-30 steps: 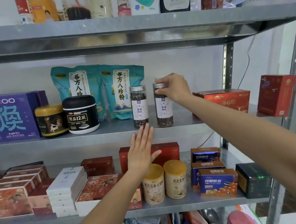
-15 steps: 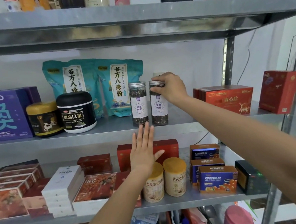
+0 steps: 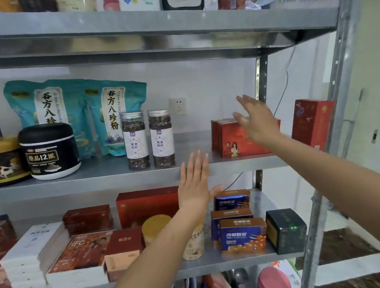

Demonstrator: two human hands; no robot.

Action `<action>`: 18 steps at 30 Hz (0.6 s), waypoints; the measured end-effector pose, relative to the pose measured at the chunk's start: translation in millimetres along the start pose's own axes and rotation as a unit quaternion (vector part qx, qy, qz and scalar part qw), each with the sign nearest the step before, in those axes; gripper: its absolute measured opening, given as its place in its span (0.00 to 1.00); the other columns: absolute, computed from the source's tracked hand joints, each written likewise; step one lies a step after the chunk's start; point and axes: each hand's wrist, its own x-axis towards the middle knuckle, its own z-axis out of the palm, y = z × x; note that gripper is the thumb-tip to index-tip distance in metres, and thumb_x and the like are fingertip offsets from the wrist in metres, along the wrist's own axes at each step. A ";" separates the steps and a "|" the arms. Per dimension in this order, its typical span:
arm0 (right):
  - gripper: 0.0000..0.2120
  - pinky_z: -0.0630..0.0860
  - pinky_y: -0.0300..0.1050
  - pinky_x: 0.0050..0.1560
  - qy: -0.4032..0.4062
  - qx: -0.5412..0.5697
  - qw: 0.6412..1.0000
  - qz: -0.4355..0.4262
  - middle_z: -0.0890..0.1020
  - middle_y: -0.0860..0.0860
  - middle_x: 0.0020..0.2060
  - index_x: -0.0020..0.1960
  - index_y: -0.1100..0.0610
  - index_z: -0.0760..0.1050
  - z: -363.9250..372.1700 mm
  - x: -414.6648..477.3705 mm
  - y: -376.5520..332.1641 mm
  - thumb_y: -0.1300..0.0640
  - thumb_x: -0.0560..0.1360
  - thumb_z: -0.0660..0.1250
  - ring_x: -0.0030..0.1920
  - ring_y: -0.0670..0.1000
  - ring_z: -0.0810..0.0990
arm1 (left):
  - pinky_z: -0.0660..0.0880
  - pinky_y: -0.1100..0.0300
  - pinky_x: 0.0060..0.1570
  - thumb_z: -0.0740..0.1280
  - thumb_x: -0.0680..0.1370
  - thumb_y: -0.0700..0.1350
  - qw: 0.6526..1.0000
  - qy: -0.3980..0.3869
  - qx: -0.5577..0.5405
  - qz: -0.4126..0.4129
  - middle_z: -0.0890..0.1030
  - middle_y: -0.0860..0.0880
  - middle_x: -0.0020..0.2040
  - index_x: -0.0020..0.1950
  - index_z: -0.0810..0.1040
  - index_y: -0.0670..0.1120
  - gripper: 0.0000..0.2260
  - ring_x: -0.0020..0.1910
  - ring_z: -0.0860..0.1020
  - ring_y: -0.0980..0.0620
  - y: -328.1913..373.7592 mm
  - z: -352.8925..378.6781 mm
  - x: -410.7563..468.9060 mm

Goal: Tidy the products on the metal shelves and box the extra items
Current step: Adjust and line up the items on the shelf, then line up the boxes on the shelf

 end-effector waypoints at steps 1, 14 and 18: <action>0.25 0.56 0.55 0.75 0.004 -0.019 1.000 0.014 0.62 0.54 0.76 0.77 0.54 0.61 -6.1 -2.6 22.8 0.49 0.82 0.59 0.75 0.57 0.60 | 0.19 0.52 0.63 0.45 0.77 0.69 1.000 -0.012 0.004 -0.011 0.21 0.47 0.71 0.73 0.23 0.48 0.41 0.67 0.19 0.48 3.9 3.0 2.4; 0.18 0.73 0.44 0.52 -0.031 0.216 0.975 0.050 0.77 0.52 0.58 0.64 0.54 0.68 -0.4 -30.9 99.7 0.60 0.77 0.68 0.57 0.54 0.77 | 0.39 0.49 0.76 0.54 0.77 0.68 0.960 -0.061 -0.239 -0.136 0.55 0.44 0.80 0.80 0.50 0.47 0.39 0.79 0.49 0.46 26.9 -39.3 11.5; 0.13 0.77 0.49 0.56 -0.003 0.302 0.952 0.045 0.77 0.48 0.56 0.56 0.49 0.70 -0.2 -37.7 93.0 0.61 0.76 0.69 0.58 0.52 0.76 | 0.51 0.47 0.76 0.68 0.77 0.56 0.865 -0.048 -0.469 -0.173 0.53 0.49 0.80 0.80 0.47 0.51 0.40 0.79 0.51 0.48 36.2 -63.0 17.2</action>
